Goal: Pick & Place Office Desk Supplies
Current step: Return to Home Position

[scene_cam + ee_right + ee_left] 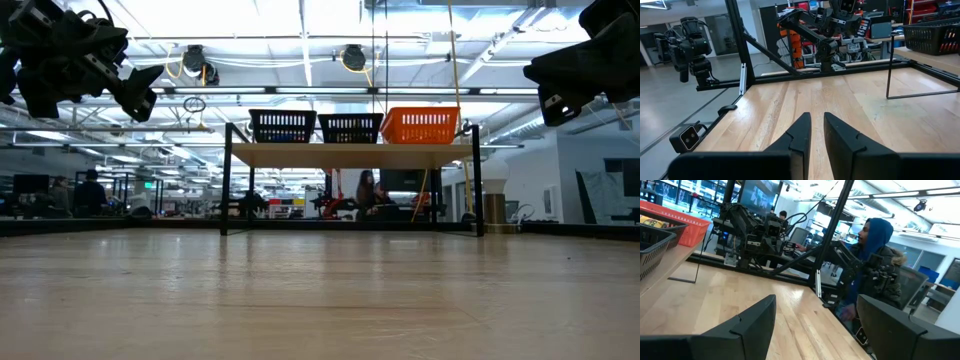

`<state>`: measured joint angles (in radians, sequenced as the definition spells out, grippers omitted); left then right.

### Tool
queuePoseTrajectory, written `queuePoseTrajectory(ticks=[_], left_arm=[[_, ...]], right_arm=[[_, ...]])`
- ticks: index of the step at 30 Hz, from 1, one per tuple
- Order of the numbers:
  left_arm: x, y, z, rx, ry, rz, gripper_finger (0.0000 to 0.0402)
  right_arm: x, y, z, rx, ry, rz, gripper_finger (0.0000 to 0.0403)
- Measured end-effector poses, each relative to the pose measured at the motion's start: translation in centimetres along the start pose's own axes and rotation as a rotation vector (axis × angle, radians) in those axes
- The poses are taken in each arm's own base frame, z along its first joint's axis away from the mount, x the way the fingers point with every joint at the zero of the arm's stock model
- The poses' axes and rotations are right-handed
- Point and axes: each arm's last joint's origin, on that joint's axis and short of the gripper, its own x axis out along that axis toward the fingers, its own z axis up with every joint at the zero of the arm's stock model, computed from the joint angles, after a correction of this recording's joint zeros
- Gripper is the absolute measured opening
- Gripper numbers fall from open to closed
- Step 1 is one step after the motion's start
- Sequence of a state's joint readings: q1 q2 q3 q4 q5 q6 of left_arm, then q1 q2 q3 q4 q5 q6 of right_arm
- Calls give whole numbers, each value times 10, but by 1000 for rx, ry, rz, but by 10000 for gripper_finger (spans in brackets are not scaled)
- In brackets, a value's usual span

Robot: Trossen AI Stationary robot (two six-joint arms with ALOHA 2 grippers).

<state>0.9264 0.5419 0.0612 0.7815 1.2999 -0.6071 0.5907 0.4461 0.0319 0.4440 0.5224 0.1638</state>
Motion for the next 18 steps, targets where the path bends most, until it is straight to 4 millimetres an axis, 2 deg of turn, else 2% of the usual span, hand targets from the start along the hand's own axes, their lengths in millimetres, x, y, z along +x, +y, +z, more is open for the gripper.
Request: queuePoseTrajectory(ticks=[18], left_arm=[[0,0,0,0,0,0,280]], right_arm=[[0,0,0,0,0,0,40]])
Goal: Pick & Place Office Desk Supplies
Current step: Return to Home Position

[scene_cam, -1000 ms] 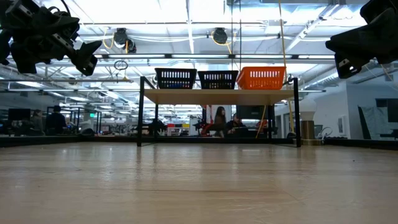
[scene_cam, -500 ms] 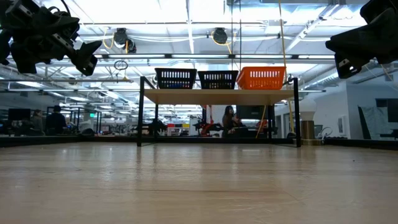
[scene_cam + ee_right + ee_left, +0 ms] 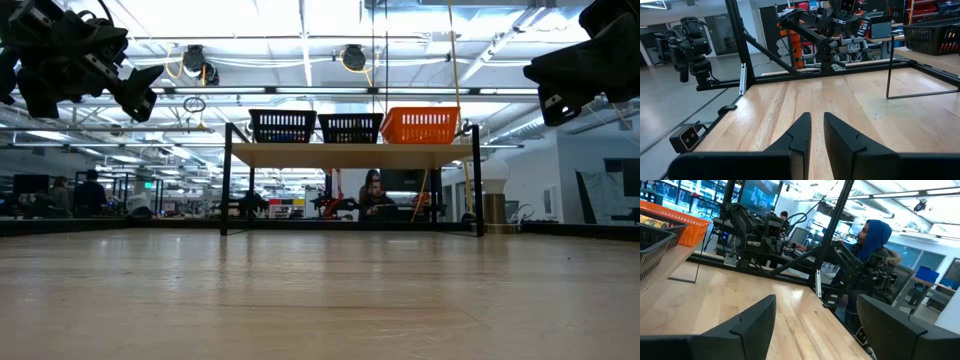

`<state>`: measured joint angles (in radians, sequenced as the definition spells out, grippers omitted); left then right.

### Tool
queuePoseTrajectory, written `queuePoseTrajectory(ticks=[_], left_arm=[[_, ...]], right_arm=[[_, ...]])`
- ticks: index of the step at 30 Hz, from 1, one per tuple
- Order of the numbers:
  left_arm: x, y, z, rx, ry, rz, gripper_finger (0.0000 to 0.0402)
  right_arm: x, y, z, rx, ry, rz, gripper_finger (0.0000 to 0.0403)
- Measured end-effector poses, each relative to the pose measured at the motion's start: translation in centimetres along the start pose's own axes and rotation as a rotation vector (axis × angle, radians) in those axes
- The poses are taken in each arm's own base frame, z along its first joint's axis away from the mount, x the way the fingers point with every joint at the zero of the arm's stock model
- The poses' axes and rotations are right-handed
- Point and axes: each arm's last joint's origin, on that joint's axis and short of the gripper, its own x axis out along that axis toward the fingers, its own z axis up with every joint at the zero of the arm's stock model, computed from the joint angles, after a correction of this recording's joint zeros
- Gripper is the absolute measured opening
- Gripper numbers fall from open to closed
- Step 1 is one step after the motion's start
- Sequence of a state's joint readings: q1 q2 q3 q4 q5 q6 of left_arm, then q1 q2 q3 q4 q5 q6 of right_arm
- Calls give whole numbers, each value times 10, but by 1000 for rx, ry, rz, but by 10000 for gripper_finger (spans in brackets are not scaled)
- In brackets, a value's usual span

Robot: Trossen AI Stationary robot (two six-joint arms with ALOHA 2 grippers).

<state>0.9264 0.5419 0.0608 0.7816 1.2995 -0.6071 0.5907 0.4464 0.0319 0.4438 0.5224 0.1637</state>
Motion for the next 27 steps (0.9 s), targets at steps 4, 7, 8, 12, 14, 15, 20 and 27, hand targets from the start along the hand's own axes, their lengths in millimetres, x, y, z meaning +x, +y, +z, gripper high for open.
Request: queuePoseTrajectory(ticks=[4,7,8,12,14,15,20,27], left_arm=[[0,0,0,0,0,0,280],[0,0,0,0,0,0,280],[0,0,0,0,0,0,280],[0,0,0,0,0,0,280],[0,0,0,0,0,0,280],[0,0,0,0,0,0,280],[0,0,0,0,0,0,280],[0,0,0,0,0,0,280]], right_arm=[[0,0,0,0,0,0,43],[0,0,0,0,0,0,43],[0,0,0,0,0,0,43],[0,0,0,0,0,0,45],[0,0,0,0,0,0,45],[0,0,0,0,0,0,44],[0,0,0,0,0,0,41],[0,0,0,0,0,0,40]])
